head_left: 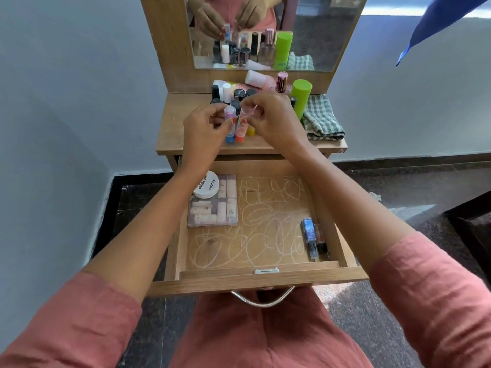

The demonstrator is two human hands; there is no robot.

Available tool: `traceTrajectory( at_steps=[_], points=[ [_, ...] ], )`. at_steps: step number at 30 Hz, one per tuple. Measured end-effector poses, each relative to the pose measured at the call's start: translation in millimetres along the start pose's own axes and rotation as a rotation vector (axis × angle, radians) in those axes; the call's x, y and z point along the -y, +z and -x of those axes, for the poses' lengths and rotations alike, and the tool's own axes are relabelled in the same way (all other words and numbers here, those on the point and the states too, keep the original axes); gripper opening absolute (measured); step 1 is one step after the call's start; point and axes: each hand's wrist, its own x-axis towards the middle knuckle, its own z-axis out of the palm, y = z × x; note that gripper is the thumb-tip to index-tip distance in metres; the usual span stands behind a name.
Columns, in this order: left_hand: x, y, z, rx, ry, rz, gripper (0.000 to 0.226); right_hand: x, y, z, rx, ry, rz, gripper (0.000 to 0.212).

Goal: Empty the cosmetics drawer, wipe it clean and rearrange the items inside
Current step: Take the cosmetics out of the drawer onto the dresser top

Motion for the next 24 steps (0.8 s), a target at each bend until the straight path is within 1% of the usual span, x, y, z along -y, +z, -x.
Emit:
traceTrajectory(
  at_steps=[2, 5, 13, 20, 24],
  points=[
    [2, 1, -2, 0.006, -0.013, -0.022, 0.032, -2, 5, -5, 0.015, -0.012, 0.079, 0.021],
    [4, 2, -7, 0.013, -0.026, -0.044, 0.033, -1, 8, -8, 0.019, -0.024, 0.127, 0.019],
    [8, 7, -12, 0.003, -0.009, -0.036, 0.03, 0, 9, -10, 0.023, -0.023, 0.213, 0.029],
    [8, 7, -11, -0.009, 0.006, -0.04, 0.032, 1, 9, -8, 0.005, -0.039, 0.205, 0.039],
    [9, 4, -9, -0.037, 0.015, -0.062, 0.035, 1, 6, -5, -0.021, -0.056, 0.168, 0.04]
  ],
)
